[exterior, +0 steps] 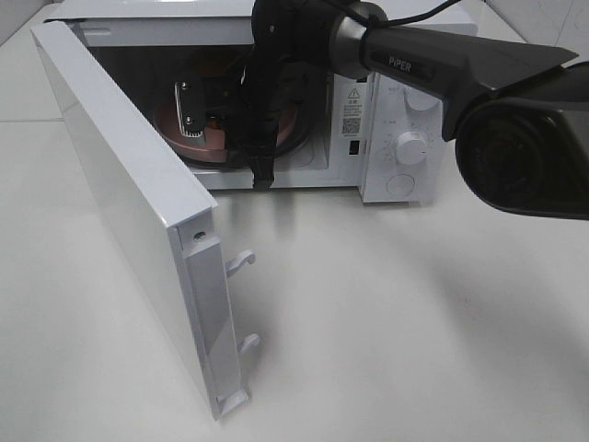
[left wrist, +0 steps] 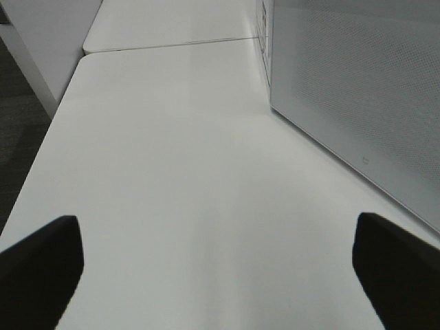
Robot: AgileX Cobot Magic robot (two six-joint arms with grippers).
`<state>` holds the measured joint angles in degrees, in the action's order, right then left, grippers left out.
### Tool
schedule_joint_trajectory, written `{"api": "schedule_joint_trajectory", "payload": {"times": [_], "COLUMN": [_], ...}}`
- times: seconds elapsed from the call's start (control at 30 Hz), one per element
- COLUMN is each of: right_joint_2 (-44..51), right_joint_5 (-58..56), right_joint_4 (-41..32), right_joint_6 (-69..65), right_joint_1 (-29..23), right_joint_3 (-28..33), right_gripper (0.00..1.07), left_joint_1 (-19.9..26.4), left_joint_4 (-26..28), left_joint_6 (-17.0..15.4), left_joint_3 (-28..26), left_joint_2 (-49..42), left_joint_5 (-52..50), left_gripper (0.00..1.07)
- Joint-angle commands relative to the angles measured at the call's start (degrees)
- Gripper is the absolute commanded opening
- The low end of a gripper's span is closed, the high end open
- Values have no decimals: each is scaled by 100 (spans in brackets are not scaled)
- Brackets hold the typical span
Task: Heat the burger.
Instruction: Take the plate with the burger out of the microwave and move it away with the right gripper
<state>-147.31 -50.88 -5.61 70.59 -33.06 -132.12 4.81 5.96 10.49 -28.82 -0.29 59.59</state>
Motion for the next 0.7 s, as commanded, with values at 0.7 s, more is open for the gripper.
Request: {"api": "schedule_joint_trajectory", "payload": {"times": [0.7], "right_joint_2": [275], "right_joint_5": [-1398], "right_joint_4": [-17], "right_joint_6": [166], "right_joint_1": [-103], "right_joint_3": [212], "right_gripper": [0], "left_joint_1": [6], "left_joint_4": [-11], "left_joint_6": [-34], "left_joint_3": [17], "left_joint_2": [-109], "left_joint_5": [-23], "left_gripper": [101]}}
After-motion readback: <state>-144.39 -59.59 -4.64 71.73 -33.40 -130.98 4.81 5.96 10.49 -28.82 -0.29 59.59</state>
